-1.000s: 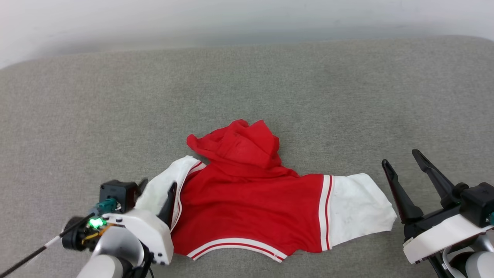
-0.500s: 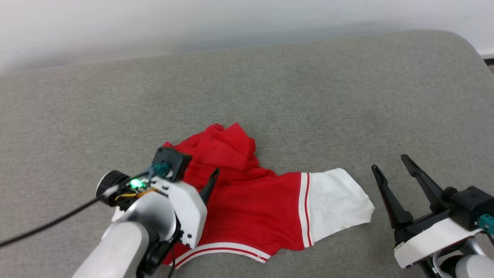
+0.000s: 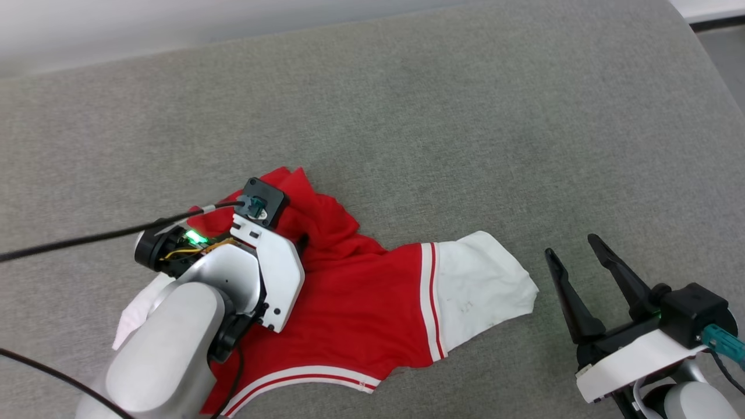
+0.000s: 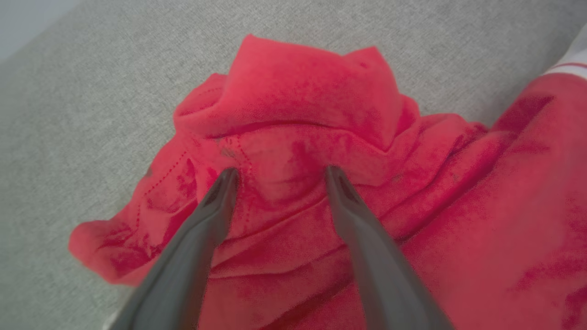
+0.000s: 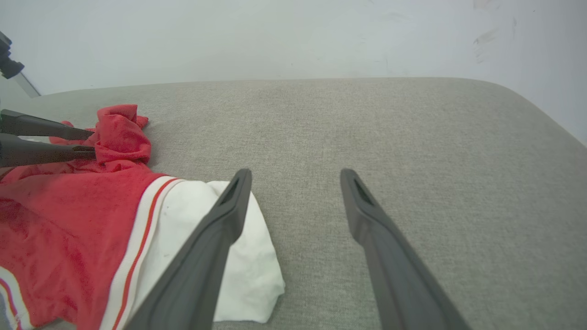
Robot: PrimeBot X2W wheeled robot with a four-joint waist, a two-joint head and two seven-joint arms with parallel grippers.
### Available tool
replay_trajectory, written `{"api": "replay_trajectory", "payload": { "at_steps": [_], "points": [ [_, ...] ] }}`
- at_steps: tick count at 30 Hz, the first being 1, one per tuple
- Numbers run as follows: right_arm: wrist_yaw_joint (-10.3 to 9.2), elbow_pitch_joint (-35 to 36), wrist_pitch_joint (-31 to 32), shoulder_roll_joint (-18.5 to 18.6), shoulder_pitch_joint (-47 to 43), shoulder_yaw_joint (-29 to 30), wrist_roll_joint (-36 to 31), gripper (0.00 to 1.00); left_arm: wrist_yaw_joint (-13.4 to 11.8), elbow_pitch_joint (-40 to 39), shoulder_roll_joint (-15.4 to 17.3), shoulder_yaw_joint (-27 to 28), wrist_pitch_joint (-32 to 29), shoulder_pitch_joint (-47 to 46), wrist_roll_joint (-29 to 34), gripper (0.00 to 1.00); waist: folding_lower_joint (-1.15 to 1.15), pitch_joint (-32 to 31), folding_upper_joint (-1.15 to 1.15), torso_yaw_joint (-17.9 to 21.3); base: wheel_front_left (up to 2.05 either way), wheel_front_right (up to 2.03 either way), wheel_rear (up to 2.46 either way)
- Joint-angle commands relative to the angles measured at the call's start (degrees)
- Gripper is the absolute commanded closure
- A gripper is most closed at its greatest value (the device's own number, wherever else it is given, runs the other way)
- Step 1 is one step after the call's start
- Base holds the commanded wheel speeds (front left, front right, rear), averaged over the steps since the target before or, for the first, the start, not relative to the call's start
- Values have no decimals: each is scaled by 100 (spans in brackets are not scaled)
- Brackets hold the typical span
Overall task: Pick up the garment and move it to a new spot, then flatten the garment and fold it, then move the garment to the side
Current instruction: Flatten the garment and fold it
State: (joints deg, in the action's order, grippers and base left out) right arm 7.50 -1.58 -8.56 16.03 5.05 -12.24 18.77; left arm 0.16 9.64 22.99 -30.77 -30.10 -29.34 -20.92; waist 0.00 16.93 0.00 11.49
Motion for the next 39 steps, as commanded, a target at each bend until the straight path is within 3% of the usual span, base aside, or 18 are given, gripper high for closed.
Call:
{"api": "replay_trajectory", "payload": {
  "at_steps": [1,3,16,23,32,33,34,39],
  "points": [
    [-2,-36,-62,-57,105,-21,-8,0,-14,63,-26,16,51,-95,-17,100,0,101,0,93,0,0,0],
    [-2,-103,-98,-81,102,-35,-20,0,-2,69,-106,5,164,-118,-41,100,0,125,0,109,0,0,0],
    [-3,-300,-119,-112,195,-144,-50,0,-527,-752,-59,213,881,-331,365,100,0,-163,0,180,0,0,0],
    [-3,-278,-139,-137,327,-253,-12,0,-382,-559,-59,221,579,-964,357,100,0,-99,0,391,0,0,0],
    [-2,-438,-335,-279,579,-488,-62,0,-168,830,-285,275,534,-2138,310,100,0,274,0,722,0,0,0],
    [-2,-460,-358,-288,612,-501,-57,0,-106,998,-316,261,615,-2225,306,15,0,309,0,743,0,0,0],
    [-2,-479,-376,-295,640,-513,-58,0,-58,1184,-334,254,693,-2292,284,0,0,339,0,758,0,0,0],
    [-2,-584,-455,-358,757,-505,-100,0,128,1803,-377,291,1458,-2541,292,0,0,360,0,715,0,0,0]
  ]
}}
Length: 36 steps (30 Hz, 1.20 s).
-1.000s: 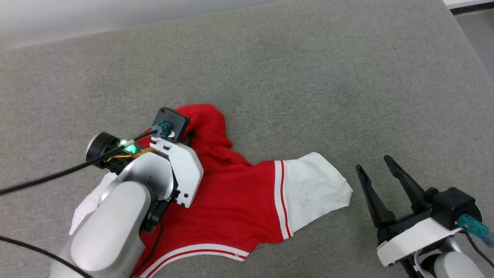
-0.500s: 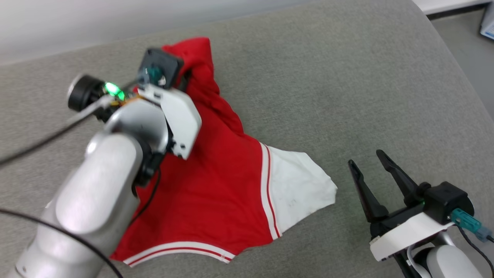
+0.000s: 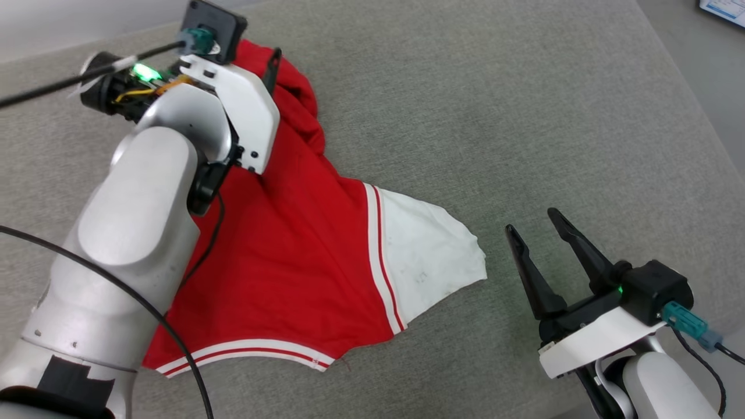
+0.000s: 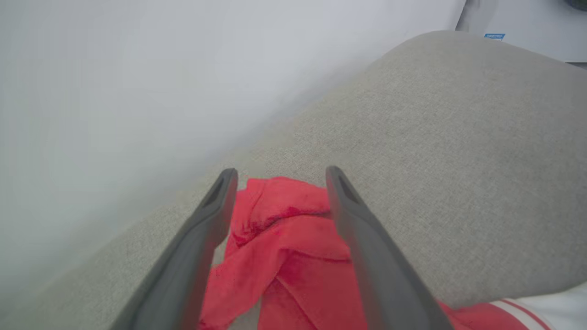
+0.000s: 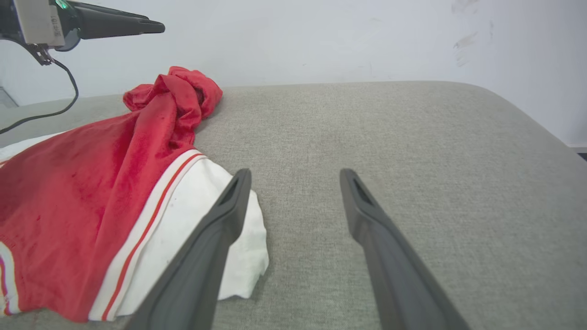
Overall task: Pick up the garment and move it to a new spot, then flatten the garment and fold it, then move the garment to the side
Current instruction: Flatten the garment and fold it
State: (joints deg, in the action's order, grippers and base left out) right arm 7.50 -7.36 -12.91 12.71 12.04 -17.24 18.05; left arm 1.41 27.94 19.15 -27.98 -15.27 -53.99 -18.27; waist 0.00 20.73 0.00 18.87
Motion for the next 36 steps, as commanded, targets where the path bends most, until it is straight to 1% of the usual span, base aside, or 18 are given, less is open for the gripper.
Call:
{"api": "replay_trajectory", "payload": {
  "at_steps": [1,4,7,11,14,21,26,31,36],
  "points": [
    [-2,-30,-35,-29,60,23,-40,0,45,33,9,7,219,-80,53,0,0,-45,0,-61,0,0,0],
    [-2,-98,-47,-65,36,145,-41,0,-5,196,168,-156,902,-58,389,0,0,-184,0,-213,0,0,0],
    [-3,-125,-17,9,-38,258,-82,0,-100,235,168,-133,1542,119,446,0,0,-382,0,-403,0,0,0],
    [-2,-57,67,109,-146,388,-125,0,-209,101,250,19,2264,420,350,0,0,-682,0,-674,0,0,0],
    [-2,27,188,168,-267,493,-163,0,-383,-144,355,176,2629,777,269,0,0,-883,0,-862,0,0,0],
    [-2,255,476,199,-557,714,-202,0,-736,-1054,698,580,2947,2124,-41,0,0,-1263,0,-1185,0,0,0],
    [-2,426,633,175,-761,798,-221,0,-1064,-1876,807,847,3010,3324,-251,0,0,-1406,0,-1294,0,0,0],
    [-2,528,753,155,-934,803,-178,0,-1323,-2599,654,955,3044,4284,-345,0,0,-1493,0,-1375,0,0,0],
    [-2,552,894,187,-1049,792,-105,0,-1490,-3145,450,1114,3055,4836,-224,0,0,-1529,0,-1417,0,0,0]
  ]
}}
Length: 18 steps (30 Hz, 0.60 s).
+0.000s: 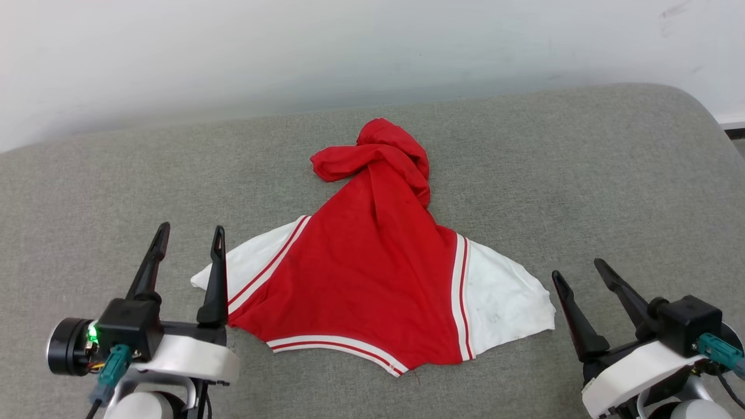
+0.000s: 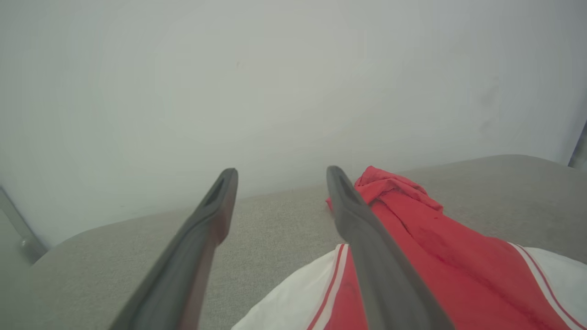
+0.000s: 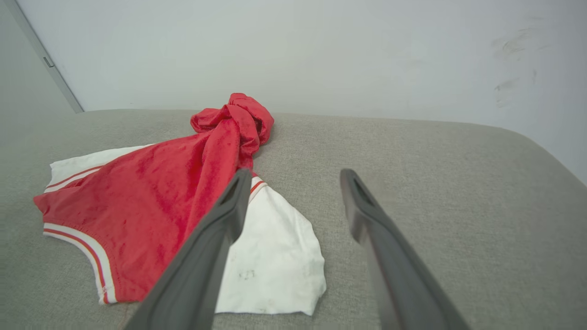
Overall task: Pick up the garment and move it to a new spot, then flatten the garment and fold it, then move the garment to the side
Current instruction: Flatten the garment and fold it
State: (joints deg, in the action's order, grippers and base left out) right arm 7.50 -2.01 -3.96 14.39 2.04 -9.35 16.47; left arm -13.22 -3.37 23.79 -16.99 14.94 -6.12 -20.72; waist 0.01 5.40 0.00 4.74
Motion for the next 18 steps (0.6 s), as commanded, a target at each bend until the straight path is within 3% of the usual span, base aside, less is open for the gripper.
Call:
{"api": "replay_trajectory", "payload": {
  "at_steps": [1,6,13,18],
  "points": [
    [-2,33,41,32,-62,4,45,0,-24,-86,-41,42,30,121,59,0,-1,8,0,-12,0,0,0],
    [-2,176,612,209,-53,26,19,0,59,-254,-92,92,31,131,256,0,-1,157,0,-95,0,0,0],
    [-2,465,2679,410,125,125,360,0,181,-362,-240,202,32,-70,396,0,-1,483,0,-274,0,0,0],
    [-3,490,3788,438,300,191,323,0,298,-367,-404,272,27,-160,469,0,-1,670,0,-433,0,0,0]
  ]
}}
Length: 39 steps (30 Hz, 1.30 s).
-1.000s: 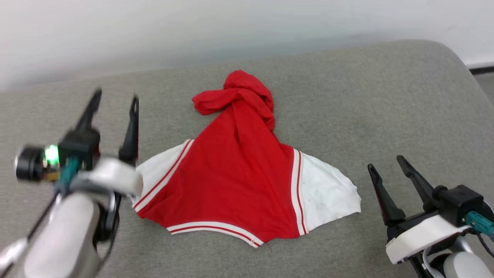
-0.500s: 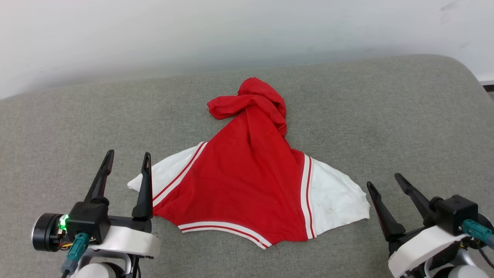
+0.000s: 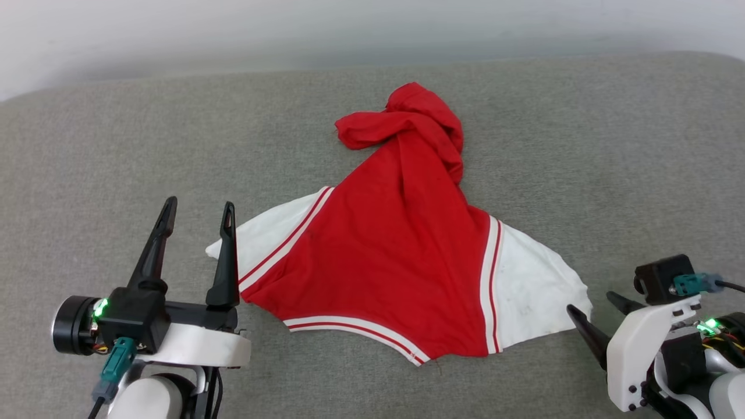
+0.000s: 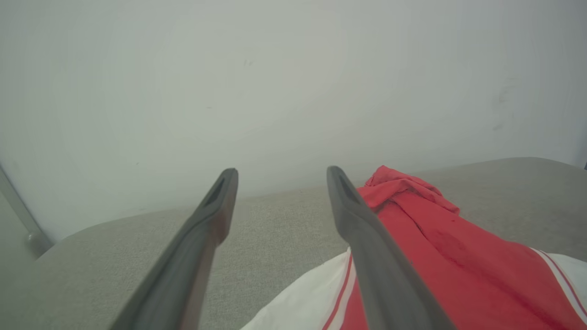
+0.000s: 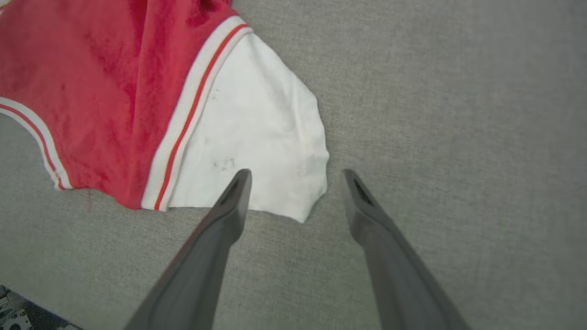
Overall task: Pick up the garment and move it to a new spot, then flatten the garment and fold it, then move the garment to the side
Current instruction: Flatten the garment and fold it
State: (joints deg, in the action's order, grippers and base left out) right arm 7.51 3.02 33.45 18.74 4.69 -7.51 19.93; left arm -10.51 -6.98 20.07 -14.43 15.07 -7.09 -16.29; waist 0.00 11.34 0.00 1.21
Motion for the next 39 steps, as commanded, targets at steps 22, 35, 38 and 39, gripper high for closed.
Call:
{"api": "replay_trajectory", "payload": {
  "at_steps": [22,35,38,39],
  "points": [
    [29,-1252,391,-79,140,-559,-56,100,415,238,-242,524,14,-324,208,0,0,436,0,-493,0,0,0],
    [-4,-423,124,790,230,-323,75,100,1368,598,753,429,-2467,-651,-638,0,0,524,0,-20,0,0,0],
    [-4,-265,168,846,272,-297,69,100,1552,455,1157,319,-3502,-856,-872,0,0,648,0,45,0,0,0],
    [-4,-226,177,854,294,-294,60,100,1578,419,1289,285,-3799,-931,-912,0,0,691,0,61,0,0,0]
  ]
}}
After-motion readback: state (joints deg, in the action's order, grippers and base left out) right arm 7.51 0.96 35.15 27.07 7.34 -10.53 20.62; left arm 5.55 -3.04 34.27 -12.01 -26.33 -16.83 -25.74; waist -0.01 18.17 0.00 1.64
